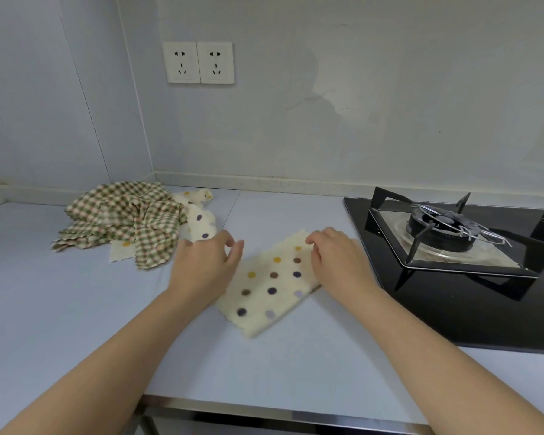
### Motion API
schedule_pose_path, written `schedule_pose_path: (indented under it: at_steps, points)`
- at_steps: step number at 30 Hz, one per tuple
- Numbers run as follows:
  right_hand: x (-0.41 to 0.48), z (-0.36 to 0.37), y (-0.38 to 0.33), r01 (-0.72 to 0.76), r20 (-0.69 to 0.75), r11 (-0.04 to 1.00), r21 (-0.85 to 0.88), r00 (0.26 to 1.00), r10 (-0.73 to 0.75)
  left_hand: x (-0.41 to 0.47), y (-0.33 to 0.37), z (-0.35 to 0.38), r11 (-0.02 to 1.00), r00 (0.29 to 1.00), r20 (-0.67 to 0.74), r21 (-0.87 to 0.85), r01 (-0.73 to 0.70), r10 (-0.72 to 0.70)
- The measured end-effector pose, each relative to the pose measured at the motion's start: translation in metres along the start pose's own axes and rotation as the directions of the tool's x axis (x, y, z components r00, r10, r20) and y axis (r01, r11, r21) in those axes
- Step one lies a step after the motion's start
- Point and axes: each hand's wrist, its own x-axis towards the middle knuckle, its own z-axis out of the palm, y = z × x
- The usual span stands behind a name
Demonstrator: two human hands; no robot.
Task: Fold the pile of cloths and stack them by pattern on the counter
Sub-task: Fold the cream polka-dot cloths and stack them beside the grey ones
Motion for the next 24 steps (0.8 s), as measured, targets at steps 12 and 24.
schedule_pose_path:
  at_steps: [12,24]
  points:
    - [-0.003,-0.005,0.010,0.031,0.202,0.976,0.216,0.976,-0.076,-0.002,-0.008,0.001,0.863,0.845,0.316,-0.416,-0.286,0.432]
    - [-0.003,-0.022,0.008,-0.043,0.064,0.978,0.206,0.997,0.030,0.006,-0.028,0.003,0.950,0.950,0.058,-0.067,-0.304,0.308]
